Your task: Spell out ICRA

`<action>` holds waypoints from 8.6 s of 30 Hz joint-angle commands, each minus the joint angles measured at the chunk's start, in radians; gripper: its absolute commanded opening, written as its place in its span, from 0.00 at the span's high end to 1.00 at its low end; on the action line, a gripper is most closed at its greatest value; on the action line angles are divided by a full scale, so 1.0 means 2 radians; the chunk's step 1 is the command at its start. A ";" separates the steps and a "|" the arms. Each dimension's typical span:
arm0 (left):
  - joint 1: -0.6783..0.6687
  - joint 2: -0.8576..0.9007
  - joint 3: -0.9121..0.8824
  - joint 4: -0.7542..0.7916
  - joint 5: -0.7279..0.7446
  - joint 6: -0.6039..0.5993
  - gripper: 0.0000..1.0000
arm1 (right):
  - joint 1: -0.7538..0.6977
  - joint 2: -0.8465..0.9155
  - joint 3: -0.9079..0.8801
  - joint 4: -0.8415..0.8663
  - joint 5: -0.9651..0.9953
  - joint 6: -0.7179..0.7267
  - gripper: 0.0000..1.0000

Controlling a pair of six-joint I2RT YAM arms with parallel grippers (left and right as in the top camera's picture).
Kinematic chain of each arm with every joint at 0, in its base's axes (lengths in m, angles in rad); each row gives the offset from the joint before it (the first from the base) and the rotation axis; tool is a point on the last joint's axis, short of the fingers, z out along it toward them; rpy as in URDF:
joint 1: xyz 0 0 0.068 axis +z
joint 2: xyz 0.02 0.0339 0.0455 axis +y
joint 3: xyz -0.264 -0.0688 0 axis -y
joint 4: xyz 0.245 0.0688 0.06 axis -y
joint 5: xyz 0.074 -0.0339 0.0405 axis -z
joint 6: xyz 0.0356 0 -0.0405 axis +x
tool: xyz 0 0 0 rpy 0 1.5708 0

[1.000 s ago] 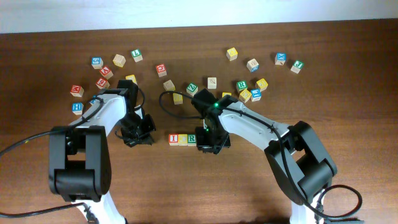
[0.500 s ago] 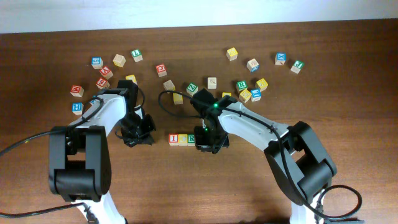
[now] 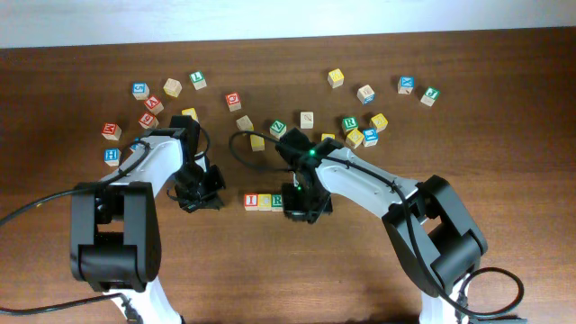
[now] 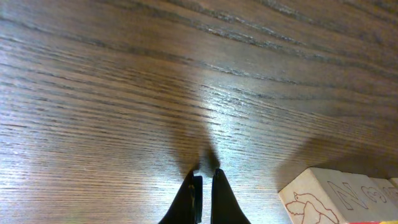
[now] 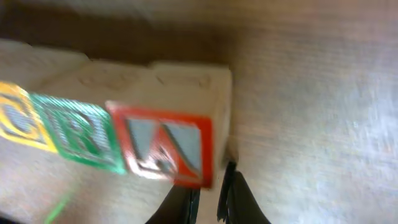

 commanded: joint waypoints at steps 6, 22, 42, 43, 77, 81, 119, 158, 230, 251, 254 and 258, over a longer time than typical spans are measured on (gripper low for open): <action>-0.006 0.006 -0.007 0.001 -0.004 0.000 0.99 | -0.055 -0.001 0.049 -0.093 -0.007 -0.042 0.95; -0.005 0.006 -0.008 0.006 -0.004 0.000 0.99 | -0.024 0.010 0.077 0.036 0.014 -0.060 0.96; -0.005 0.006 -0.008 0.005 -0.004 0.000 0.98 | -0.016 0.032 0.076 0.024 0.068 -0.044 0.96; -0.005 0.006 -0.008 0.004 -0.004 0.000 0.98 | -0.016 0.032 0.076 0.023 0.068 -0.044 0.96; -0.053 0.006 -0.008 0.012 -0.002 0.003 0.98 | -0.062 0.032 0.057 -0.061 0.022 -0.033 0.95; -0.053 0.006 -0.008 0.014 -0.002 0.003 0.98 | -0.053 0.032 0.054 -0.026 0.006 -0.029 0.94; -0.059 0.006 -0.008 0.020 0.006 0.003 0.97 | -0.051 0.032 0.031 -0.014 0.017 -0.021 0.94; -0.006 -0.177 0.074 -0.099 -0.067 0.014 0.86 | -0.112 -0.156 0.157 -0.220 0.105 -0.058 0.21; -0.006 -0.252 0.074 -0.105 -0.076 0.014 0.01 | -0.308 -1.000 -0.647 0.448 0.111 -0.200 0.02; -0.006 -0.252 0.074 -0.105 -0.076 0.014 0.01 | -0.309 -1.000 -0.661 0.396 0.157 -0.292 0.02; -0.006 -0.252 0.074 -0.105 -0.076 0.014 0.01 | -0.309 -1.000 -0.661 0.396 0.159 -0.291 0.02; -0.006 -0.252 0.074 -0.105 -0.076 0.014 0.01 | -0.308 -1.000 -0.661 0.396 0.158 -0.292 0.02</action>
